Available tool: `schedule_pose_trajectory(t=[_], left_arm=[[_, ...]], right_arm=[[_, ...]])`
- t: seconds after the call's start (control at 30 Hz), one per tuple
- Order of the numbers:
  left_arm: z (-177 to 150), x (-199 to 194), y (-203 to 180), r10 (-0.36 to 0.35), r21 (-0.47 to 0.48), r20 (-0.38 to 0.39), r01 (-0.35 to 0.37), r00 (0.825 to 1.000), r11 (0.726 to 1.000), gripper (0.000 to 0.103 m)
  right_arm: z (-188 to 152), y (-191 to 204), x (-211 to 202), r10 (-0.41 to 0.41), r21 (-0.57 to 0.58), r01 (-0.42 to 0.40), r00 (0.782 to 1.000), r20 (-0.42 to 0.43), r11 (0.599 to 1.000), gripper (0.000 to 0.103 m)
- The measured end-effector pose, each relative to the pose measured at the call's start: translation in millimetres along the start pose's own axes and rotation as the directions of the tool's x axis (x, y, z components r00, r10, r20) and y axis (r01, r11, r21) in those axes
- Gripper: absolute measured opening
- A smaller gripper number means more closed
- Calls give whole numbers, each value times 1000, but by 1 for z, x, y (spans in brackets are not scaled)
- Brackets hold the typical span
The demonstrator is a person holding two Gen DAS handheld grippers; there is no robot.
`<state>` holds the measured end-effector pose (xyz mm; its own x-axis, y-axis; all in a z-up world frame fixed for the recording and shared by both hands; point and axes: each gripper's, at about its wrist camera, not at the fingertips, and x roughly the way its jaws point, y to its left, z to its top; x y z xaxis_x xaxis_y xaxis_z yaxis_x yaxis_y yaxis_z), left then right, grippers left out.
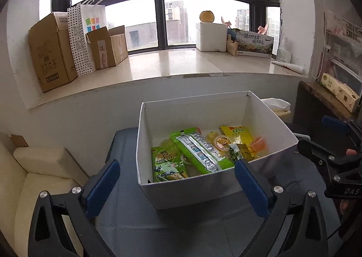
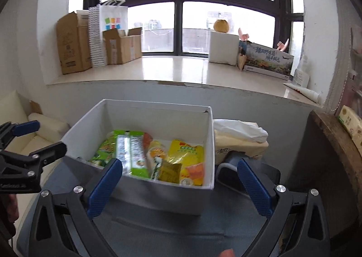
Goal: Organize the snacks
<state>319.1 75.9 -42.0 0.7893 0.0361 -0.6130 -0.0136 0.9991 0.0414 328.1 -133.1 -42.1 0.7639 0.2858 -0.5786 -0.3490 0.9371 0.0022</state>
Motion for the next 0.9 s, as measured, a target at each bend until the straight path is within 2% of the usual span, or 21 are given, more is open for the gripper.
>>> schedule_pose_trajectory(t=[0.1,0.2,0.37,0.67,0.9], left_arm=[[-9,-28,-4,-1,-14,34,1,999,1000,103],[-19,-62,-6,-97,-40,60,99,993,994,103],[-43,-110,-25,-98,7,59,98,993,995,103],[-101,-176,-45,-126,-2,48,127,991,992,103],[-115,-232,-45,-120,-27,92,123,989,992,103]], right_arm=[[-7,1,-28,69,9,-69,997,18,998,103],[-17,2,-59,76,14,-77,997,27,997,103],[-37,-1,-105,160,19,-161,986,41,987,103],[-76,2,-179,146,35,-148,987,68,988,103],[-98,6,-230,162,79,-171,981,112,982,103]])
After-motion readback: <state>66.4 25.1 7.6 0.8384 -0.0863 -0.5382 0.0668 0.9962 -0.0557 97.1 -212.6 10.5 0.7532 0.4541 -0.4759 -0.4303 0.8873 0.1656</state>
